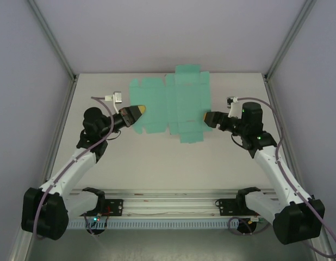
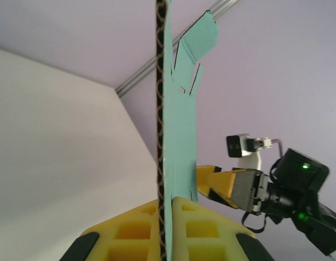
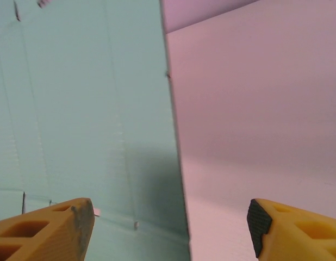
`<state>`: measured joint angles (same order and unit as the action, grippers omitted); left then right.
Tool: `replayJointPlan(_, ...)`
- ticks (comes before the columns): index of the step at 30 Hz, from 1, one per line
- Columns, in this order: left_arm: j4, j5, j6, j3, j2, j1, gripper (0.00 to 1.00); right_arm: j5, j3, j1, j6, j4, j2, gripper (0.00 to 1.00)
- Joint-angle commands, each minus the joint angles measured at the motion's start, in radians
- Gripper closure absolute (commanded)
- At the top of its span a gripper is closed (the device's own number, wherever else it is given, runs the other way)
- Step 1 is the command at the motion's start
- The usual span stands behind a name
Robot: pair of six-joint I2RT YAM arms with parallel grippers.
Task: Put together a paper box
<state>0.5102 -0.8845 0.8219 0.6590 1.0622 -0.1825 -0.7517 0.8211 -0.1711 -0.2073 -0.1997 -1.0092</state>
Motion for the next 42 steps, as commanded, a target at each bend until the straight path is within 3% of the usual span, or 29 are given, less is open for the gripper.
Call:
replayJointPlan(1,0.014,-0.028,0.008,-0.01,-0.043,0.0,1.0,-0.109,0.008,0.004,-0.008,0.085,-0.004,0.37)
replayJointPlan(5,-0.069,0.012,-0.056,-0.008,-0.062,0.0,1.0,-0.16,-0.003,0.004,0.001,0.159,-0.008,0.61)
replayJointPlan(8,-0.042,-0.002,-0.048,-0.022,-0.058,0.0,1.0,-0.191,-0.003,0.004,0.017,0.178,-0.008,0.68)
replayJointPlan(11,-0.051,0.011,-0.049,-0.025,-0.057,0.0,1.0,-0.195,0.006,0.003,0.025,0.176,-0.016,0.84)
replayJointPlan(17,-0.109,0.052,-0.081,-0.025,-0.067,0.0,1.0,-0.226,0.024,0.004,0.091,0.13,-0.03,1.0)
replayJointPlan(18,-0.167,0.087,-0.105,-0.019,-0.071,0.001,0.71,-0.219,0.025,0.004,0.114,0.114,-0.029,1.0)
replayJointPlan(19,-0.231,0.136,-0.134,-0.012,-0.078,0.0,0.29,-0.207,0.024,0.004,0.138,0.095,-0.03,1.0)
replayJointPlan(20,-0.305,0.221,-0.161,-0.009,-0.084,0.0,0.01,-0.195,0.021,0.004,0.166,0.079,-0.03,1.0)
replayJointPlan(24,-0.532,0.535,-0.222,-0.032,-0.108,0.0,0.0,-0.138,-0.023,0.003,0.324,0.027,-0.05,1.0)
replayJointPlan(27,-0.65,0.628,-0.249,-0.032,-0.104,0.001,0.0,-0.08,-0.042,-0.005,0.415,-0.005,-0.118,1.0)
replayJointPlan(30,-0.685,0.616,-0.256,-0.039,-0.101,0.0,0.0,0.007,-0.017,-0.037,0.509,-0.042,-0.224,1.0)
replayJointPlan(36,-0.644,0.543,-0.242,-0.067,-0.078,0.0,0.0,0.407,0.031,-0.167,0.668,0.054,-0.402,1.0)
replayJointPlan(42,-0.558,0.444,-0.225,-0.067,-0.007,-0.004,0.0,0.575,-0.018,-0.268,0.855,0.288,-0.435,1.0)
